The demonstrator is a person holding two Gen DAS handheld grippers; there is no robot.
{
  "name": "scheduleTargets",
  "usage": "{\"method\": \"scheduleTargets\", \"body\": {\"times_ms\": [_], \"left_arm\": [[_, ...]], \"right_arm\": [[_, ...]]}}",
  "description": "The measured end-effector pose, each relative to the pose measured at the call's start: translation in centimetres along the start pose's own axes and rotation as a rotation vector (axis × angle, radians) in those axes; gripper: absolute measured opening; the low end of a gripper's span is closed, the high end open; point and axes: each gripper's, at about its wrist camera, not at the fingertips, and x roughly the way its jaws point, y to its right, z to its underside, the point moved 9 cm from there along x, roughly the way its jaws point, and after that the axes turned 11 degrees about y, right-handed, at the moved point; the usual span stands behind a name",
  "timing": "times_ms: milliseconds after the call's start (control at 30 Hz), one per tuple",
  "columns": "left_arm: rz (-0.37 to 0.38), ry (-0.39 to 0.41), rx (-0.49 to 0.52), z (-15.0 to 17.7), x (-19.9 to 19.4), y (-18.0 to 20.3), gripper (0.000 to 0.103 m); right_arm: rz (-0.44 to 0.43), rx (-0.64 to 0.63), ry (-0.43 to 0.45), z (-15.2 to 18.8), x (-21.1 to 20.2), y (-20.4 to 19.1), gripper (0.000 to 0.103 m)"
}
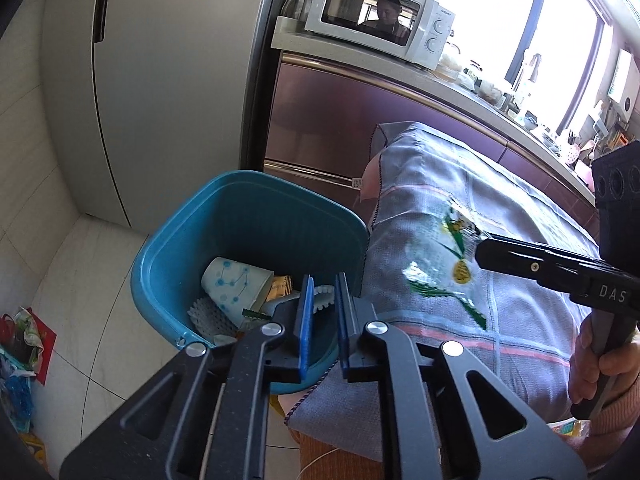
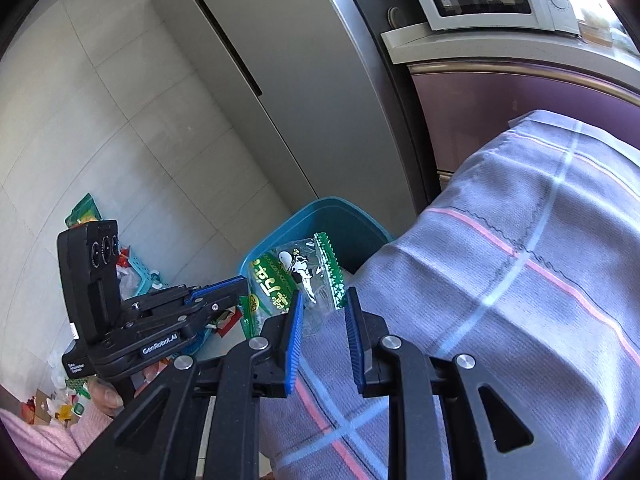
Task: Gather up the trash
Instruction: 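Open the left tool over the bin while the right carries the wrapper there, then open the right tool to drop the green-printed wrapper into the bin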
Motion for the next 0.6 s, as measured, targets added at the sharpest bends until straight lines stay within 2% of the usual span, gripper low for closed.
{"method": "scheduleTargets", "body": {"times_ms": [67, 167, 600], "left_arm": [[-0.007, 0.003, -0.003, 0.0, -0.1, -0.2, 0.019], [-0.020, 0.010, -0.011, -0.1, -0.2, -0.8, 0.025], [-0.058, 0.028, -0.042, -0.3, -0.6, -3.1, 0.041]], "right_arm": [[0.006, -0.010, -0.012, -0.1, 0.9, -0.2, 0.020], [0.016, -0.023, -0.029, -0.4, 2.3, -0.5, 0.021], [0.074, -0.044, -0.110, -0.6, 7.7, -1.1, 0.024]]}}
